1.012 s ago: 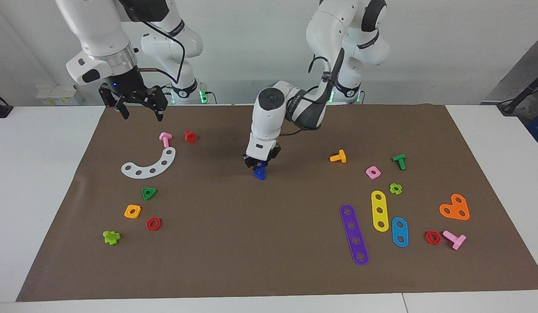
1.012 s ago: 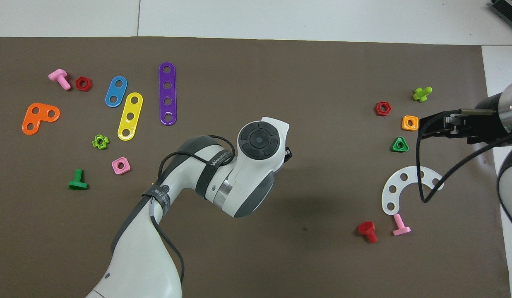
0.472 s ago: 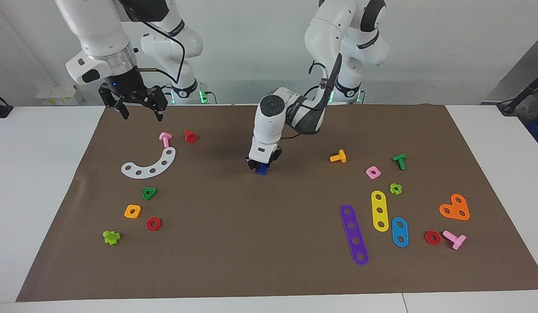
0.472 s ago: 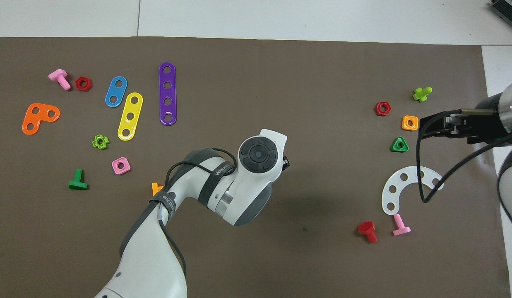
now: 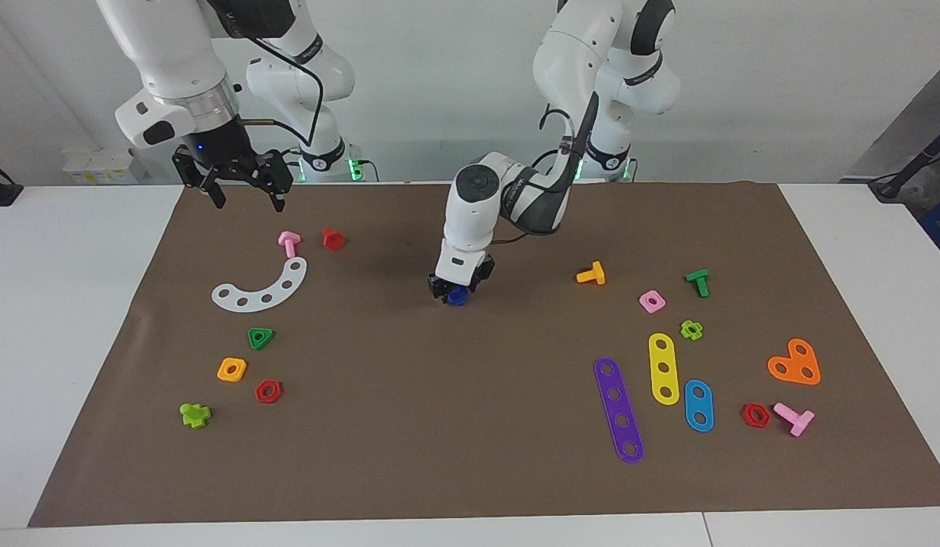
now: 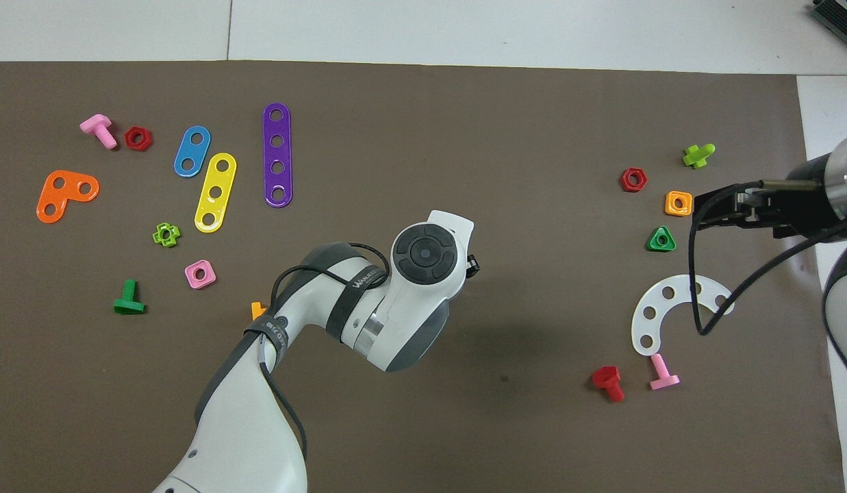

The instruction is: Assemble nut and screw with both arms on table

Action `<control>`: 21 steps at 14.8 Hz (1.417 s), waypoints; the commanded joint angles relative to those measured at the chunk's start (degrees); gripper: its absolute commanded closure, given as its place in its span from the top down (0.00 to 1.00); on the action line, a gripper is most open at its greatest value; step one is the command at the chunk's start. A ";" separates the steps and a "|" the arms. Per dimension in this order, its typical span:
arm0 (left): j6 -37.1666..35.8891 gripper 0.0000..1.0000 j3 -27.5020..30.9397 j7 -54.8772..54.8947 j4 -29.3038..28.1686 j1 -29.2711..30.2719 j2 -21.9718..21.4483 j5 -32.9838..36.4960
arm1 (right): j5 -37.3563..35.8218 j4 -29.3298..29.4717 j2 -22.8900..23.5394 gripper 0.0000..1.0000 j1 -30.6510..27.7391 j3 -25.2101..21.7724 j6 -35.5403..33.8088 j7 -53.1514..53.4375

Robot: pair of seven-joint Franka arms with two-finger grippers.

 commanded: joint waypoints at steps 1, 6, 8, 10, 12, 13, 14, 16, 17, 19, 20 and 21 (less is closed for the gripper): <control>-10.43 1.00 0.18 0.53 8.38 2.94 0.02 1.75 | 1.47 -0.65 -0.41 1.00 -0.73 0.16 0.30 -1.82; -21.87 1.00 0.18 12.98 11.31 12.33 -7.78 1.13 | 1.47 -0.65 -0.41 1.00 -0.73 0.25 0.30 -1.82; -27.93 1.00 0.26 22.89 10.53 18.13 -12.00 0.96 | 1.47 -0.65 -0.41 1.00 -0.73 0.25 0.30 -1.82; -33.65 1.00 0.26 35.28 10.08 24.80 -14.73 0.96 | 1.47 -0.65 -0.41 1.00 -0.73 0.25 0.30 -1.82; -36.48 1.00 0.35 44.52 9.12 30.09 -16.93 1.48 | 1.47 -0.65 -0.41 1.00 -0.73 0.25 0.30 -1.82; -36.75 1.00 0.44 48.22 8.07 33.24 -18.33 1.48 | 1.47 -0.65 -0.41 1.00 -0.73 0.25 0.30 -1.82; -36.32 1.00 0.61 51.56 6.41 36.67 -20.09 1.48 | 1.47 -0.65 -0.41 1.00 -0.73 0.25 0.30 -1.82; -34.82 1.00 0.62 58.51 4.11 43.17 -22.73 1.83 | 1.47 -0.65 -0.41 1.00 -0.73 0.16 0.30 -1.82; -34.12 1.00 0.62 60.72 4.19 45.21 -23.09 1.84 | 1.47 -0.65 -0.41 1.00 -0.73 0.25 0.30 -1.82; -33.76 1.00 0.62 61.71 5.42 45.84 -23.44 3.75 | 1.47 -0.65 -0.41 1.00 -0.73 0.25 0.30 -1.82; -34.63 1.00 0.35 61.71 6.82 45.06 -23.79 7.08 | 1.47 -0.65 -0.41 1.00 -0.73 0.16 0.30 -1.82; -35.69 1.00 -0.08 61.71 7.61 44.97 -23.97 9.72 | 1.47 -0.65 -0.41 1.00 -0.73 0.25 0.30 -1.82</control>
